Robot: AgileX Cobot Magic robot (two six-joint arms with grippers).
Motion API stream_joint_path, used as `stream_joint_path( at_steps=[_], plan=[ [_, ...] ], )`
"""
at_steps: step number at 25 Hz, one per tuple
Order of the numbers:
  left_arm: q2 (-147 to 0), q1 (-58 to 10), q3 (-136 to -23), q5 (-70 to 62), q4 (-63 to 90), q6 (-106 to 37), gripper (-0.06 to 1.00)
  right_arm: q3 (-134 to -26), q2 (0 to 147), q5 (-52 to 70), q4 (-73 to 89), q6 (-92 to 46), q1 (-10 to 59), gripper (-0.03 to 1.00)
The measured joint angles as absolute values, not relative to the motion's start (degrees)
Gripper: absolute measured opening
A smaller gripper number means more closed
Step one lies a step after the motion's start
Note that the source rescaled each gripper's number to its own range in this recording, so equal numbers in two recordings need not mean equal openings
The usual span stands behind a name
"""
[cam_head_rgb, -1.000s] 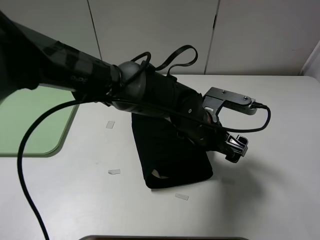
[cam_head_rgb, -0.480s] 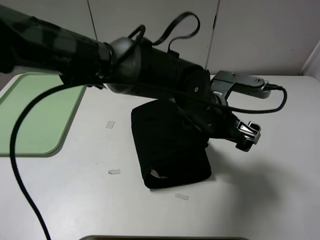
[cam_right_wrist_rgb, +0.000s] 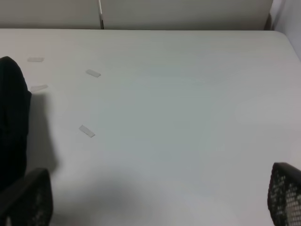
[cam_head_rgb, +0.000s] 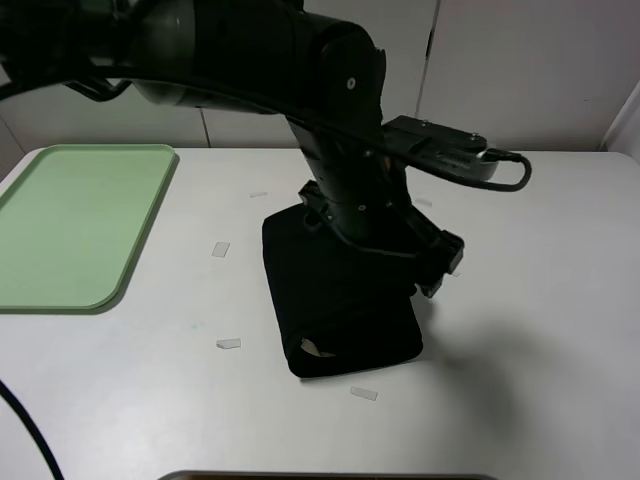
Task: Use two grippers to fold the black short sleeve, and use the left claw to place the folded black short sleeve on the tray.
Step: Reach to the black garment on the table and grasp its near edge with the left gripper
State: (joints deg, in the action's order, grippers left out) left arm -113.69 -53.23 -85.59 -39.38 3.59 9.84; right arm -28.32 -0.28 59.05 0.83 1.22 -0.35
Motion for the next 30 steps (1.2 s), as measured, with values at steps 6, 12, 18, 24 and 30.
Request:
stream_joint_path(
  at_steps=[6, 12, 18, 24, 30],
  plan=[
    [-113.69, -50.81, -85.61, -48.91, 3.33, 9.79, 1.00, -28.32, -0.28, 59.05, 0.83, 1.22, -0.35, 1.00],
    [-113.69, -48.24, -85.61, -53.89, 2.92, 7.46, 1.00, -28.32, -0.28, 59.05, 0.83, 1.22, -0.35, 1.00],
    [-113.69, -45.02, -81.97, -52.78, 4.32, 8.00, 1.00, -28.32, -0.28, 59.05, 0.83, 1.22, -0.35, 1.00],
    [-113.69, -40.67, -76.63, -45.04, 8.59, 9.65, 1.00, -28.32, -0.28, 59.05, 0.83, 1.22, -0.35, 1.00],
    [-115.15, -39.26, -75.74, -40.46, 9.21, 13.62, 1.00, -28.32, -0.28, 59.05, 0.83, 1.22, -0.35, 1.00]
  ],
)
